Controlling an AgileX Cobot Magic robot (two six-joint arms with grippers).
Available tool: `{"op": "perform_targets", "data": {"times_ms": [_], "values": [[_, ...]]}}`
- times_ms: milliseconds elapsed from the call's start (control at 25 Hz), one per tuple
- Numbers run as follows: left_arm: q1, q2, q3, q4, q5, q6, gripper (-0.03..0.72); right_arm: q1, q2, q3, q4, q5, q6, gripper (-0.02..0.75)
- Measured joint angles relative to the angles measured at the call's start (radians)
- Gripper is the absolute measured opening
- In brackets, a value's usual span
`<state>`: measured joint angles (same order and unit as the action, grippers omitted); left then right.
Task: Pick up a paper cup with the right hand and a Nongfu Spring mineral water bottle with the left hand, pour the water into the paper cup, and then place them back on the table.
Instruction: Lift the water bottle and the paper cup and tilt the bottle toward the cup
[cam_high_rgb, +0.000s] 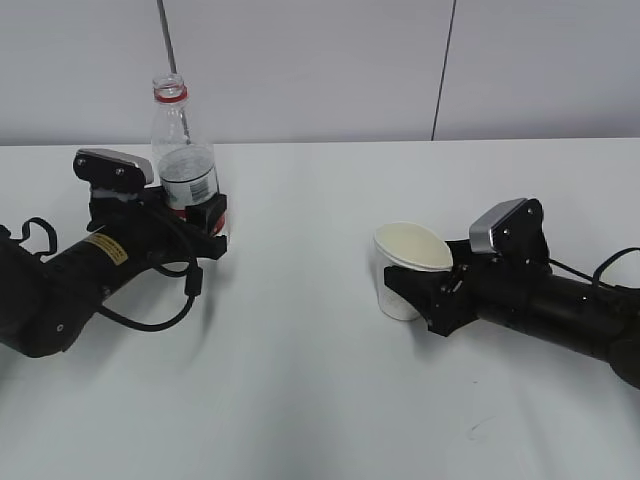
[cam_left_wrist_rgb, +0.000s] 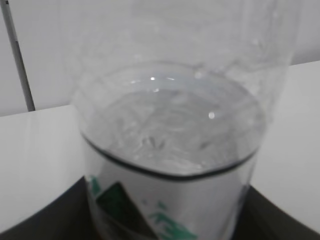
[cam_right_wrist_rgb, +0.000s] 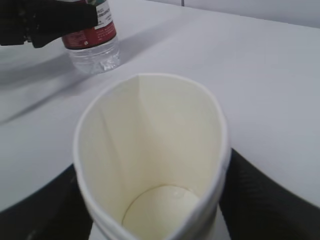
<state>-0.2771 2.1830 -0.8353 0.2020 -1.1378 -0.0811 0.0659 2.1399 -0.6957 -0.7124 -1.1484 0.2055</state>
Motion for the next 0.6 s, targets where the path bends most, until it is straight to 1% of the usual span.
{"op": "perform_targets", "data": {"times_ms": [160, 320, 600], "values": [[0.000, 0.000, 0.000, 0.001, 0.000, 0.000, 0.414, 0.000, -0.003, 0.000, -0.043, 0.000, 0.014, 0.519], [0.000, 0.000, 0.000, 0.002, 0.000, 0.000, 0.412, 0.000, -0.011, -0.006, -0.082, 0.000, 0.029, 0.498], [0.000, -0.019, 0.000, 0.035, 0.029, 0.000, 0.412, 0.000, -0.033, -0.008, -0.099, 0.000, 0.059, 0.487]]}}
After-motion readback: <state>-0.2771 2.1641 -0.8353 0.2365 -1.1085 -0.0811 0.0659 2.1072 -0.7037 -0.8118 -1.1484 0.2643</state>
